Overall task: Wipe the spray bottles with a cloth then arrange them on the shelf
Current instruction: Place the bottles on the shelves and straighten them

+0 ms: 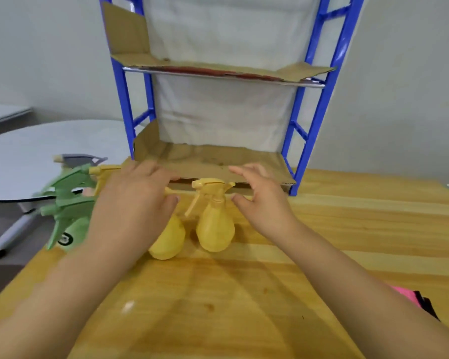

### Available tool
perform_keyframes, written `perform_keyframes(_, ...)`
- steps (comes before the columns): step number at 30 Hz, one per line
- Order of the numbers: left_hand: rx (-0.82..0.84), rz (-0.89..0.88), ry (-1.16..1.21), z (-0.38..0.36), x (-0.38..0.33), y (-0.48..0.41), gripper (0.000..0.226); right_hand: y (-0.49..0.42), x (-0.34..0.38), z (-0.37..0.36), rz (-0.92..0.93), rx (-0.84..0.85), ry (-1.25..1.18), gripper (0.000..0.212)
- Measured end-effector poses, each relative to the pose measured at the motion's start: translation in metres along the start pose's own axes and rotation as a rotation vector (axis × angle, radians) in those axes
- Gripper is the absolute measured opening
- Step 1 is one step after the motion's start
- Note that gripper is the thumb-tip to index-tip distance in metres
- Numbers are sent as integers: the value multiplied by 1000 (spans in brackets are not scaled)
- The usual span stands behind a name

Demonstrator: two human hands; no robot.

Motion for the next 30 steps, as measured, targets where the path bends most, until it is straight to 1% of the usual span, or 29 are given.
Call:
perform_keyframes(2, 34, -51, -167, 4, 19, -10, 29, -10, 10, -10, 1, 79, 27, 58)
perform_keyframes(4, 107, -104, -291, 5, 31, -17, 24, -16, 15, -18, -16, 153, 45, 59)
perform_keyframes(5, 149, -139, -341, 3, 33, -19, 24, -18, 16, -21, -29, 172, 57, 55)
perform_keyframes(9, 354, -224, -417, -14, 43, -25, 31, -25, 15, -25, -78, 160, 98, 14)
perform_keyframes(11, 432, -258, -431, -19, 44, -32, 34, -33, 14, -21, -127, 146, 84, 9)
perform_keyframes(12, 432, -311, -426, -20, 43, -35, 33, -38, 14, -18, -159, 140, 61, 11)
perform_keyframes(14, 408, -389, -417, -15, 36, -43, 23, -51, 13, -9, -211, 95, 21, 14)
perform_keyframes(16, 315, -476, -409, -8, 32, -57, 17, -69, 12, 2, -231, 17, 38, 16)
perform_keyframes(18, 244, -550, -429, 3, 29, -79, 21, -89, 9, 8, -246, -30, 68, 16)
perform_keyframes(20, 195, -624, -511, 11, 27, -107, 28, -111, 4, 11, -246, -79, 131, 19)
perform_keyframes(22, 194, -667, -615, 7, 33, -136, 30, -132, -3, 9, -236, -113, 199, 23)
perform_keyframes(25, 201, -719, -714, -12, 41, -169, 30, -161, -15, -2, -233, -136, 255, 22)
perform_keyframes(30, 324, -757, -717, -64, 72, -194, 33, -199, -34, -27, -240, -157, 254, 20)
Point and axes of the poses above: each hand's wrist, its own y-axis away from the middle knuckle, its own z-axis out of the back of the hand, x = y × z, the point moved 5 cm from there along -y, towards the middle knuckle, and after that the axes turned 12 degrees about y, right-handed, at the moved point
